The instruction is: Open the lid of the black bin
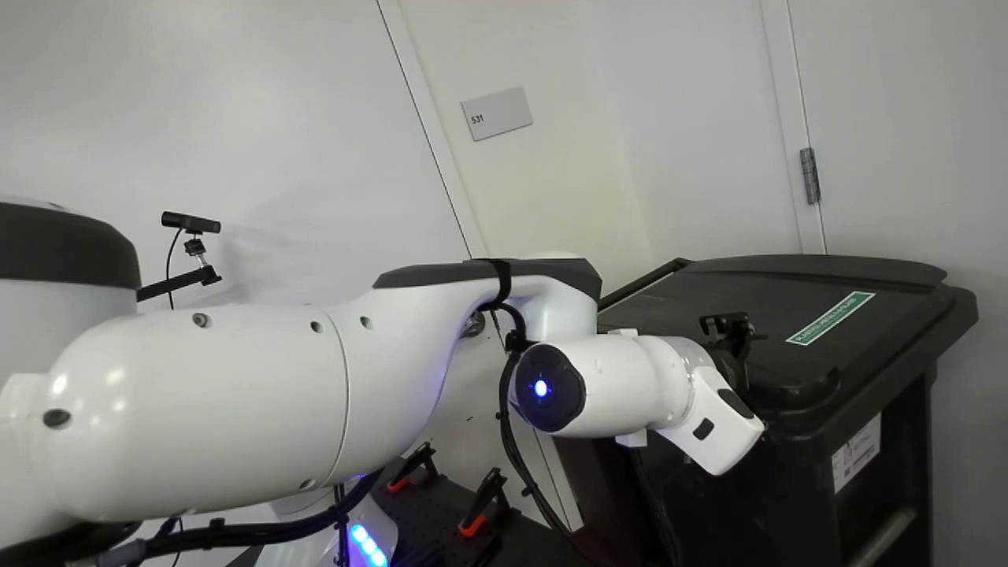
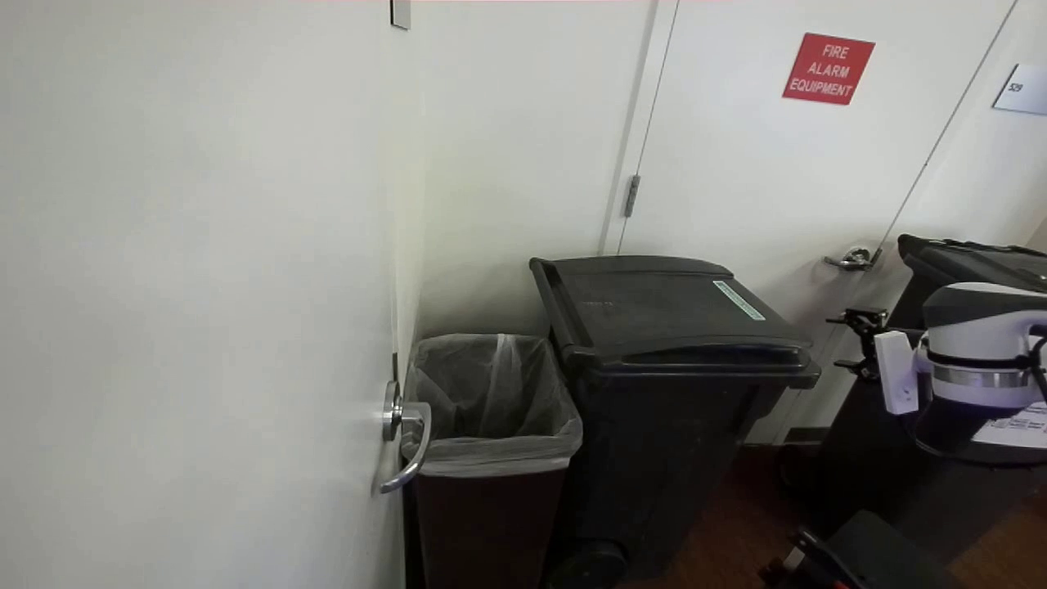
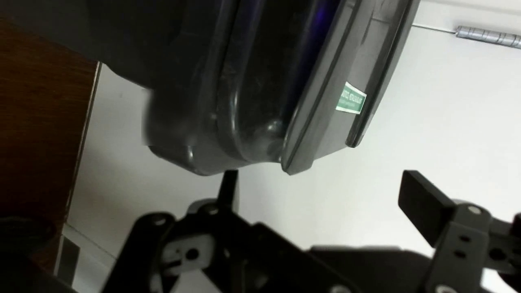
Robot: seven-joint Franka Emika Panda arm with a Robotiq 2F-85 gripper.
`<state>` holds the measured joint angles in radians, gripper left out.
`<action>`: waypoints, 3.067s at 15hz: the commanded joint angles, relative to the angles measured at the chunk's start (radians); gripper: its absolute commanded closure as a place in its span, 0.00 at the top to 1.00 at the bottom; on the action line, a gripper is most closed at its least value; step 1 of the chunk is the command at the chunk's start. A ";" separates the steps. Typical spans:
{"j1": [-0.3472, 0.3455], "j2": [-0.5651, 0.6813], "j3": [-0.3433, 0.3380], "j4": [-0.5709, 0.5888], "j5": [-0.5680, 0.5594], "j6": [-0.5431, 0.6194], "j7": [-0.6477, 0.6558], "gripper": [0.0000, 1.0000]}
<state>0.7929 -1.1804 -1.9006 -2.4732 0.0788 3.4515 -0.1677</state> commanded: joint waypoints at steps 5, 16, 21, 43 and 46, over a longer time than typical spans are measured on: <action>0.036 -0.056 0.000 -0.037 -0.047 0.018 0.035 1.00; 0.199 -0.160 -0.012 0.033 -0.045 0.014 0.044 1.00; 0.250 -0.159 -0.031 0.104 -0.042 0.013 0.042 0.72; -0.094 0.047 0.336 -0.247 -0.051 0.009 0.085 0.03; -0.145 0.127 0.487 -0.302 -0.034 0.011 0.117 0.01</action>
<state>0.7208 -1.1799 -1.5618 -2.6912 0.0344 3.4515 -0.1235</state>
